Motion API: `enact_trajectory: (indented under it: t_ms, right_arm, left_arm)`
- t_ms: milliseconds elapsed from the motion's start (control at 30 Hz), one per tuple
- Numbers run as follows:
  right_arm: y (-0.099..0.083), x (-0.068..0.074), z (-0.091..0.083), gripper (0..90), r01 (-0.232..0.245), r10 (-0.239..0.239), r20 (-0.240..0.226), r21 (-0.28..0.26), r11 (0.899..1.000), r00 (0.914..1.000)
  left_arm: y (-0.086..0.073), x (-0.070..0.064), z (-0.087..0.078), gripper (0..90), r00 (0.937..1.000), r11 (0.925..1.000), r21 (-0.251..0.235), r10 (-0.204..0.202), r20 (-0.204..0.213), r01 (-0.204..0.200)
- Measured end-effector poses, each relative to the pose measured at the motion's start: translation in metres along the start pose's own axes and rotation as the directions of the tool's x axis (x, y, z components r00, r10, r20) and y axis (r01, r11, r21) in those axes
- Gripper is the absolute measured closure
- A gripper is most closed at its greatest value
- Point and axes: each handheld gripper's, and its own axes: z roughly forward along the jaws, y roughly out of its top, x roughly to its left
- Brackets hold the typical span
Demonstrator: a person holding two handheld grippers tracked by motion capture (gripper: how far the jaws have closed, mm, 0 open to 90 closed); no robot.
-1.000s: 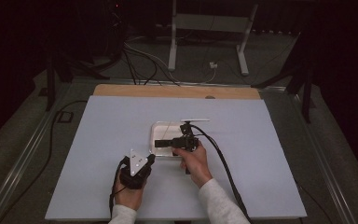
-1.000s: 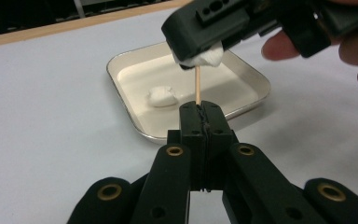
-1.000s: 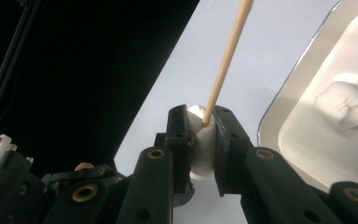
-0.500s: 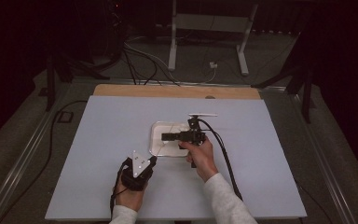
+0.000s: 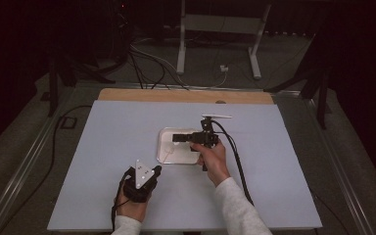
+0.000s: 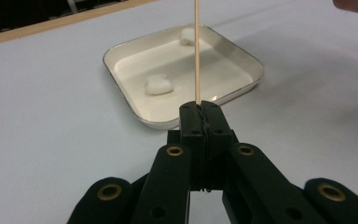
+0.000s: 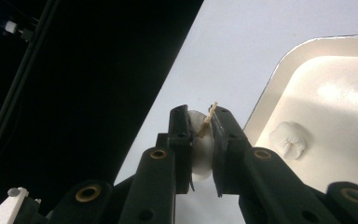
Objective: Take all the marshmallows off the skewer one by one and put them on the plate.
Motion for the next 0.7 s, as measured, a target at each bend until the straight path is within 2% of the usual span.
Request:
enact_trajectory:
  t_ms: [267, 700]
  right_arm:
    - [0.0028, -0.002, 0.001, 80.0, -0.016, 0.016, -0.001, -0.013, 1.0, 0.9999]
    - [0.009, -0.0071, -0.0075, 79.7, -0.031, 0.031, 0.001, -0.046, 0.998, 0.9995]
  left_arm:
    - [-0.0013, 0.0024, -0.0034, 90.0, 0.9998, 0.9998, 0.007, 0.019, -0.011, -0.019]
    - [-0.0033, 0.0019, -0.0067, 90.0, 0.9988, 0.9987, 0.019, 0.047, -0.011, -0.047]
